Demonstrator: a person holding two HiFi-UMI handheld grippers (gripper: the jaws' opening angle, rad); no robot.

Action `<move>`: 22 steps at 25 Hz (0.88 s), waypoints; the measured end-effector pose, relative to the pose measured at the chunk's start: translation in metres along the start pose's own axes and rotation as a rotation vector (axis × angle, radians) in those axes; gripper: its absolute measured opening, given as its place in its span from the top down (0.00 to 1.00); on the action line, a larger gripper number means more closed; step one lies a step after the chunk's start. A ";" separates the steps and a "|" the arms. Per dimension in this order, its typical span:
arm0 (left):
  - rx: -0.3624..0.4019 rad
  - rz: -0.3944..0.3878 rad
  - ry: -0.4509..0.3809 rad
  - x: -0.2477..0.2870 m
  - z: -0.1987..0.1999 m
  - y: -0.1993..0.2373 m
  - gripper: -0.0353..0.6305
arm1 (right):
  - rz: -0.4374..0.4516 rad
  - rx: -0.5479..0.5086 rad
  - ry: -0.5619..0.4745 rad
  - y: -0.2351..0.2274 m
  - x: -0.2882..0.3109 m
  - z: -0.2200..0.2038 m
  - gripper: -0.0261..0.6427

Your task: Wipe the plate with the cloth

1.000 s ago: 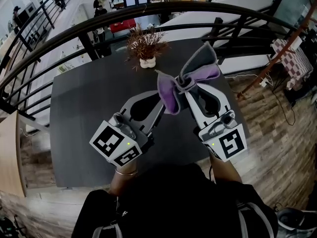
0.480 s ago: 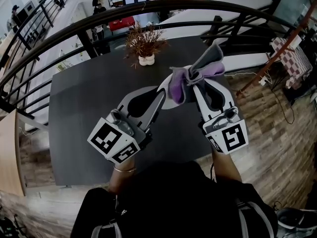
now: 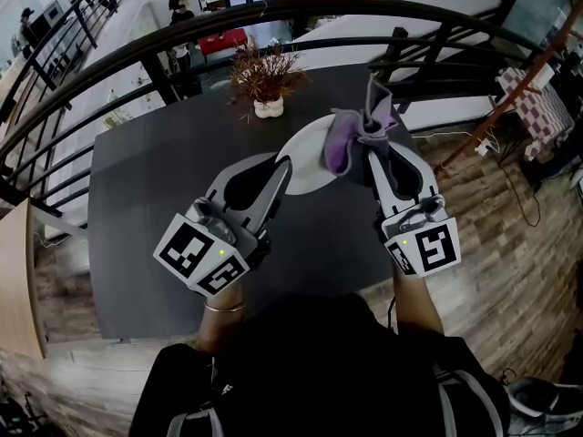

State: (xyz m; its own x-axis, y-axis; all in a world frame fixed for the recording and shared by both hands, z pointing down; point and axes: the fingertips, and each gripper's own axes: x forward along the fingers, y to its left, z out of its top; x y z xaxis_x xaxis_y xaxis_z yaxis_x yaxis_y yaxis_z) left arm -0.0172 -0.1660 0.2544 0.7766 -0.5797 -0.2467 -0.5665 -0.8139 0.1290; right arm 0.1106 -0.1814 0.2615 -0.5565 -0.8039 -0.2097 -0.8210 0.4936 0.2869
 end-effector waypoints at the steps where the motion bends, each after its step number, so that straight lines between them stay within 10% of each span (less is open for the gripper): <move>1: -0.002 0.003 -0.001 -0.001 0.000 0.001 0.92 | -0.002 -0.001 -0.002 -0.001 -0.001 0.000 0.87; 11: -0.004 0.022 0.017 -0.002 -0.007 0.010 0.92 | 0.016 -0.004 -0.090 0.011 -0.010 0.029 0.87; 22: -0.010 0.009 0.008 0.000 -0.003 0.004 0.92 | 0.222 -0.001 -0.177 0.079 0.002 0.054 0.87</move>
State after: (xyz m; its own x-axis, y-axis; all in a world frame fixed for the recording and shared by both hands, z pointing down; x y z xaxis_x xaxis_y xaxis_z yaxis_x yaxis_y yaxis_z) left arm -0.0191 -0.1696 0.2577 0.7738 -0.5870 -0.2379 -0.5705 -0.8091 0.1409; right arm 0.0377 -0.1264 0.2336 -0.7363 -0.6056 -0.3018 -0.6765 0.6506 0.3450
